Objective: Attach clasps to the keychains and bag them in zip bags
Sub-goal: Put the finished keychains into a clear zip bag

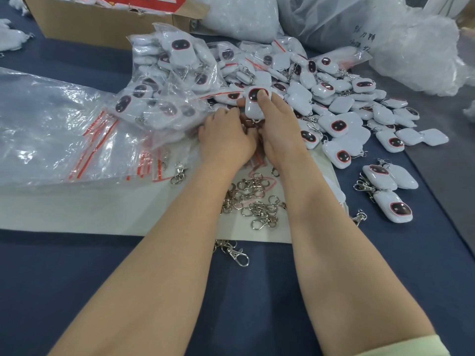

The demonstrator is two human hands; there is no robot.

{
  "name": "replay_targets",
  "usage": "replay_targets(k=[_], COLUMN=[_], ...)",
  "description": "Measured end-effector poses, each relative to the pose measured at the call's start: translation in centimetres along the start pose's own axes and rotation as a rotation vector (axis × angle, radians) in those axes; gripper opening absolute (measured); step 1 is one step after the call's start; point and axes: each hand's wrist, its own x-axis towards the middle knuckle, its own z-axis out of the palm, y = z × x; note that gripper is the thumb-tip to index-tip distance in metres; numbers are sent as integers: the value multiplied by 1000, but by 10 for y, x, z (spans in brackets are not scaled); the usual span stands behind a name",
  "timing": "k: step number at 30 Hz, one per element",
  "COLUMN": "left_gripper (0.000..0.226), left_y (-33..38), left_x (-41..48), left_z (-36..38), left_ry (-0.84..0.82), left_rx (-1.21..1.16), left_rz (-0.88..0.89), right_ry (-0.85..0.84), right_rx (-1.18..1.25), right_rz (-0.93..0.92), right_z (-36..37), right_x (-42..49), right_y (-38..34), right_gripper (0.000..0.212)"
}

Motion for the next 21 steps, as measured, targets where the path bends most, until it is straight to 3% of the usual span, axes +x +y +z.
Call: replay_targets(k=[4, 16, 21], left_gripper=[33, 34, 30], left_y=[-1, 1, 1], left_x=[0, 1, 1], left_z=[0, -1, -4], left_ry=[0, 27, -9], left_rx=[-2, -5, 13], left_rz=[4, -5, 20], right_ry=[-18, -79, 39], right_rx=[14, 41, 48], right_rz=[2, -100, -36], right_z=[-2, -6, -5], right_x=[1, 1, 6], right_y=[2, 4, 3], right_gripper=[13, 18, 8])
